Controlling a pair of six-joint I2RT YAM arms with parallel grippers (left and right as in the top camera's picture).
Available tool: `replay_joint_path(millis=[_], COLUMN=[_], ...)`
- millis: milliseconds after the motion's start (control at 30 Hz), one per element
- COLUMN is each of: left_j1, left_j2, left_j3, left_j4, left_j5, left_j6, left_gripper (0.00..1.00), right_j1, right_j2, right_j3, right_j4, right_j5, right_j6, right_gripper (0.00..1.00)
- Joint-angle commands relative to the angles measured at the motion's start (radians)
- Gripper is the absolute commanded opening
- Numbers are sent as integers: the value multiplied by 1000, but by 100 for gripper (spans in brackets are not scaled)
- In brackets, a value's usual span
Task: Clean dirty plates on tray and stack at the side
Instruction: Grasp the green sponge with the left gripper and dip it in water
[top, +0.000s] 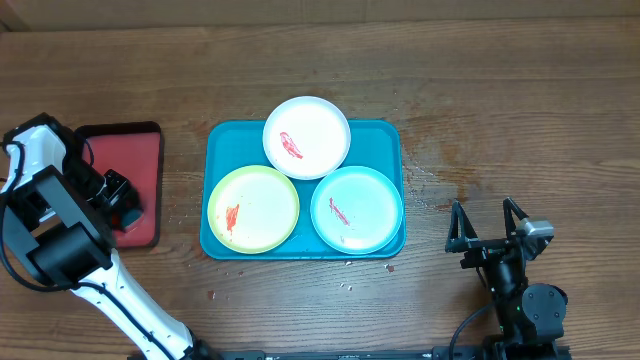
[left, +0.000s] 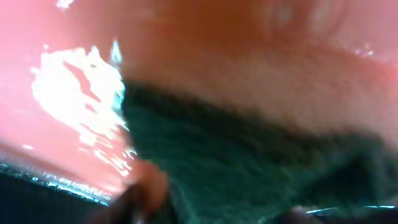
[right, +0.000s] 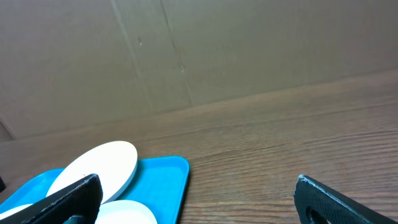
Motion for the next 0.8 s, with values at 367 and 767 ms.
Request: replay_joint_path(millis=[367, 767], left_j1=[-2, -2], left_j2=[15, 15], left_j3=[-2, -2], left_j4=[109, 266], left_j5=[-13, -14], left_j6=[7, 7], left_gripper=[100, 80], right_j1=[7, 7], right_j2=[-10, -10], right_j3=[-10, -10], right_j4=[3, 3], right_j5=[3, 3], right_j6=[-6, -6], right_gripper=[100, 100])
